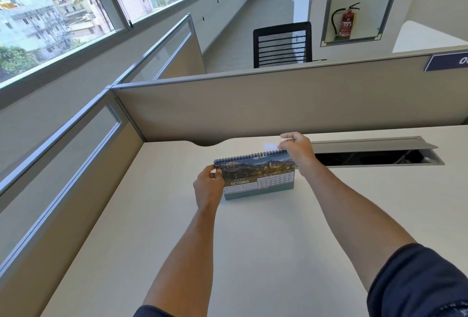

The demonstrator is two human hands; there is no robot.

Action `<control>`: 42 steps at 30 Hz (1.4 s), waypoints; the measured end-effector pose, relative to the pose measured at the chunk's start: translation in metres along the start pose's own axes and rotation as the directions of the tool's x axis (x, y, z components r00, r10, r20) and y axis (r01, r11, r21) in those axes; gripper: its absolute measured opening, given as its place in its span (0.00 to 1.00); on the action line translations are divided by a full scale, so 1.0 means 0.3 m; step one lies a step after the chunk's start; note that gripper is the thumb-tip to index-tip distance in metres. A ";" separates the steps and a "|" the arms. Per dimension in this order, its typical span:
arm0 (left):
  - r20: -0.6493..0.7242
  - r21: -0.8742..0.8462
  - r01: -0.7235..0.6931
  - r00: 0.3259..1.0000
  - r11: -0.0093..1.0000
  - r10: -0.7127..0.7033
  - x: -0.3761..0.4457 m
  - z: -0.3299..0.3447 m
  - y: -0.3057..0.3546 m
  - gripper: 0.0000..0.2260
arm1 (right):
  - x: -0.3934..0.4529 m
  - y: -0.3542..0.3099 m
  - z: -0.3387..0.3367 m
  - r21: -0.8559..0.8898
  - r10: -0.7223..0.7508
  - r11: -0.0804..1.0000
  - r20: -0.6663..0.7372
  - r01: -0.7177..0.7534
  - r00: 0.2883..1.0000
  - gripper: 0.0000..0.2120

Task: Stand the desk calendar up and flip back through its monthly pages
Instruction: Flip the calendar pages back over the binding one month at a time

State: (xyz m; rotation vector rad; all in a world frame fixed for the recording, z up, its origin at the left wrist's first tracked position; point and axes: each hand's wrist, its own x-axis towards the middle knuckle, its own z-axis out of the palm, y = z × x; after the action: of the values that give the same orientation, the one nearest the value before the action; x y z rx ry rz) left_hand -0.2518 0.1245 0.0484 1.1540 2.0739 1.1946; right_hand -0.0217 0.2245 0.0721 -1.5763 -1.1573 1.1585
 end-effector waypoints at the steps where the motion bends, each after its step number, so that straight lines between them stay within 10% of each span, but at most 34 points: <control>1: -0.001 0.001 0.004 1.000 1.000 -0.004 0.001 0.001 -0.001 0.14 | -0.004 -0.002 0.001 0.038 -0.029 0.999 0.017 0.028 0.999 0.17; 10: -0.018 0.027 0.031 0.999 0.999 -0.031 0.004 0.006 0.005 0.14 | -0.036 -0.032 -0.056 0.362 -0.159 0.926 0.110 0.109 0.981 0.28; 22: 0.046 -0.128 0.187 0.982 0.974 -0.183 0.030 -0.030 -0.015 0.09 | -0.025 0.023 -0.151 0.224 -0.347 0.929 0.260 0.293 0.901 0.21; 32: 0.179 -0.348 0.243 0.965 0.905 -0.190 0.052 -0.045 -0.024 0.18 | -0.003 0.082 -0.123 0.031 -0.314 0.949 0.078 0.313 0.946 0.04; 42: -0.018 -0.013 0.066 0.998 0.998 -0.066 0.018 -0.009 0.019 0.10 | 0.004 0.074 -0.098 -0.214 -0.067 0.977 -0.213 0.021 0.975 0.28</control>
State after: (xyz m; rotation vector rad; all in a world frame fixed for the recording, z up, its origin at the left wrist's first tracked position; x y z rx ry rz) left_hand -0.2542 0.1295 0.0547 1.0642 2.0986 1.1892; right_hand 0.0114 0.2178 0.0569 -1.7794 -1.1911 0.8294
